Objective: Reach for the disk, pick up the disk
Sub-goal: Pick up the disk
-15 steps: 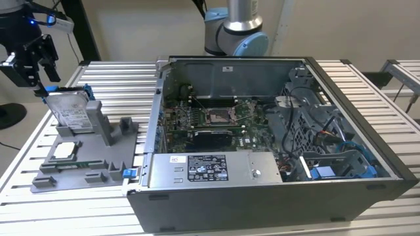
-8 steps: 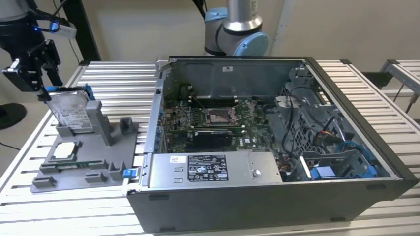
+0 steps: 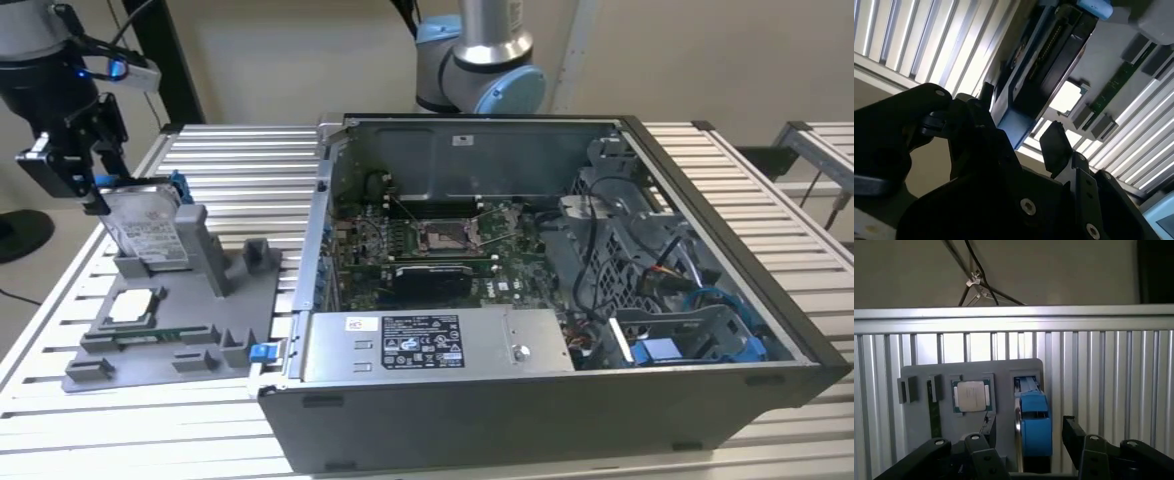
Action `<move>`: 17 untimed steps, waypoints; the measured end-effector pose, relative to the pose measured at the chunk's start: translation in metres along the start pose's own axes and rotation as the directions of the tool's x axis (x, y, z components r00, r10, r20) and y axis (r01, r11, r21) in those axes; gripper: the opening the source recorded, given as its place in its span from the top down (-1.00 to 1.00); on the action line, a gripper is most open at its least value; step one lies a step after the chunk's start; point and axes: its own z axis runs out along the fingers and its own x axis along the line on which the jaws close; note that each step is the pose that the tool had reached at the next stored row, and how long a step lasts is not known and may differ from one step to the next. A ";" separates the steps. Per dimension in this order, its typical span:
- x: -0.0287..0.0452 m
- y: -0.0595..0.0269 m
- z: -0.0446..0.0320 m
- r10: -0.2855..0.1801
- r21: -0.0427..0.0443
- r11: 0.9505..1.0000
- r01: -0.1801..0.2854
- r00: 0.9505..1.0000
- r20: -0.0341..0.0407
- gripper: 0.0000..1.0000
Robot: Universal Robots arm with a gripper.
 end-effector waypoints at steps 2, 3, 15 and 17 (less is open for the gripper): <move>0.0000 0.0000 0.0038 -0.003 0.000 1.000 0.003 1.000 0.000 -1.00; 0.0000 -0.0001 0.0055 -0.005 0.000 1.000 0.005 1.000 0.000 -1.00; 0.0002 -0.0005 0.0274 -0.018 0.000 1.000 0.018 1.000 0.000 -1.00; 0.0002 -0.0006 0.0310 -0.019 0.000 1.000 0.019 1.000 0.000 -1.00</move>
